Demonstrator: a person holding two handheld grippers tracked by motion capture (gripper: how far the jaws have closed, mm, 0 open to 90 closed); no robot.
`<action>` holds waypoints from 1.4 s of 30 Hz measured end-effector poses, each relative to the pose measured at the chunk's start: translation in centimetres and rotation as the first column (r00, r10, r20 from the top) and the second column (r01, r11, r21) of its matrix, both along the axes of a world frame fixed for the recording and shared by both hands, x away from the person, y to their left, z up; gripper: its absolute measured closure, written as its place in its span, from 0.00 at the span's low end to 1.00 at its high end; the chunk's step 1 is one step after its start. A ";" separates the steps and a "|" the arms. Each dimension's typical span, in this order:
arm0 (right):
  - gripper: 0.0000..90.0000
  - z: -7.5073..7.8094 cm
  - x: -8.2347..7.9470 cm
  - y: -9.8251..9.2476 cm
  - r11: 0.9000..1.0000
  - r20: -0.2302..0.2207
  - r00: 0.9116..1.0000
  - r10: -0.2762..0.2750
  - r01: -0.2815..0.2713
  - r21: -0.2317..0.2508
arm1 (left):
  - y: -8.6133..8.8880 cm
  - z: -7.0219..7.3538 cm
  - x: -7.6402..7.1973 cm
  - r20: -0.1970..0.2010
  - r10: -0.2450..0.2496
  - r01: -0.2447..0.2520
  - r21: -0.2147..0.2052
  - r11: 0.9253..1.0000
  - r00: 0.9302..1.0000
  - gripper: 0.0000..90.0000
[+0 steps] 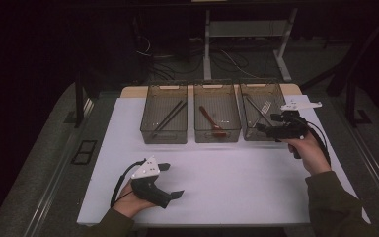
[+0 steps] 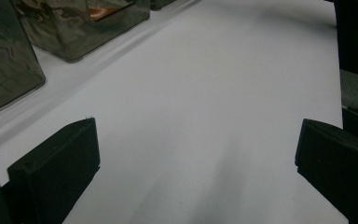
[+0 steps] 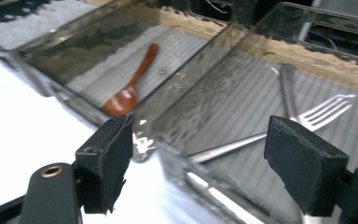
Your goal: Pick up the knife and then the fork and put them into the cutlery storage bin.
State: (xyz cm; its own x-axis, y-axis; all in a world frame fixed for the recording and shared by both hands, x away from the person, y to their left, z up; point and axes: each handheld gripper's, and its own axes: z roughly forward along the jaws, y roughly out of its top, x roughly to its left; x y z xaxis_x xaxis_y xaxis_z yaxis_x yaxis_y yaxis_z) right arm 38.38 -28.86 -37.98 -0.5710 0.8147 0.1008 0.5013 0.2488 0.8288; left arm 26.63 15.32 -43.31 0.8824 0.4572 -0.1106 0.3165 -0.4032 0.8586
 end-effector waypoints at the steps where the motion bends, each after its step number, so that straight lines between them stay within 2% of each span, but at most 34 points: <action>1: 0.25 -0.1 -0.3 0.1 1.000 0.001 1.000 0.005 -0.005 0.002 | 0.0 0.0 0.0 0.001 0.000 0.000 0.001 1.000 1.000 0.00; 5: 0.25 -0.4 -1.4 0.2 0.999 0.002 0.999 0.032 -0.032 0.012 | 0.0 0.0 0.0 0.000 0.003 -0.003 0.000 1.000 1.000 0.00; 12: 0.24 -0.9 -3.1 -0.1 0.999 -0.001 1.000 0.030 -0.030 0.045 | 0.1 0.0 0.0 0.000 0.007 -0.007 0.000 1.000 1.000 0.00; 16: 0.23 -1.0 -4.1 -0.5 0.997 0.013 1.000 0.024 -0.025 0.073 | 0.2 -0.1 0.1 -0.002 0.008 -0.008 0.000 1.000 1.000 0.00; 26: 0.22 -2.1 -6.5 -1.0 0.997 0.018 0.999 0.043 -0.045 0.066 | 0.1 0.0 -0.1 0.003 0.007 -0.007 0.004 1.000 1.000 0.00; 34: 0.22 -3.0 -8.4 -1.0 0.992 0.020 0.996 0.087 -0.088 0.085 | 0.1 0.1 -0.1 0.003 0.008 -0.008 0.004 1.000 1.000 0.00; 42: 0.22 -4.1 -10.0 -0.5 0.987 0.026 0.990 0.141 -0.142 0.076 | 0.1 0.0 -0.1 0.004 0.008 -0.008 0.005 1.000 1.000 0.00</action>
